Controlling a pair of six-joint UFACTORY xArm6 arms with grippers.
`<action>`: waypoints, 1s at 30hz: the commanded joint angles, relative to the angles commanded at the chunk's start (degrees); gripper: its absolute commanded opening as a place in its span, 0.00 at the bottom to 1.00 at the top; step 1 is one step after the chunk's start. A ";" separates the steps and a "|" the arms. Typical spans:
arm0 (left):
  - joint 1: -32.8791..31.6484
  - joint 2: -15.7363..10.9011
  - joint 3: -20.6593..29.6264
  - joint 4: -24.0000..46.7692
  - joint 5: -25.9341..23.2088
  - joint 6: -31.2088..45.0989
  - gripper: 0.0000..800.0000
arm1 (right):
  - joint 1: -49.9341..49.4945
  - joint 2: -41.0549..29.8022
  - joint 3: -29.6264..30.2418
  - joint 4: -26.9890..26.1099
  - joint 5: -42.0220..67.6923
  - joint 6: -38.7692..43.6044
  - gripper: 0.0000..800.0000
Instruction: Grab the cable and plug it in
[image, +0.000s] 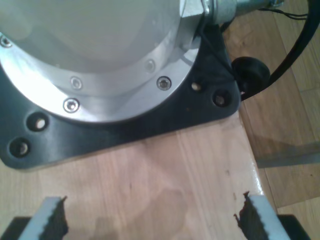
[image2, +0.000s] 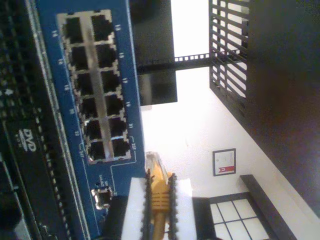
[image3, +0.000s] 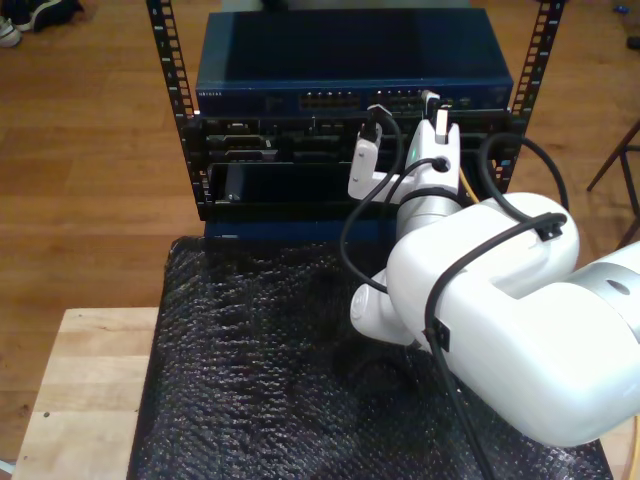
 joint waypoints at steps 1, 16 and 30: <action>0.00 0.00 0.00 0.00 0.00 0.00 1.00 | 0.00 0.00 -0.09 0.00 0.00 0.00 0.00; 0.00 0.00 0.00 0.00 0.00 0.00 1.00 | -0.26 2.20 -1.32 0.00 0.09 0.00 0.00; 0.00 -0.09 0.00 0.00 0.00 0.00 1.00 | -0.44 2.81 -1.76 -0.26 0.09 -2.90 0.00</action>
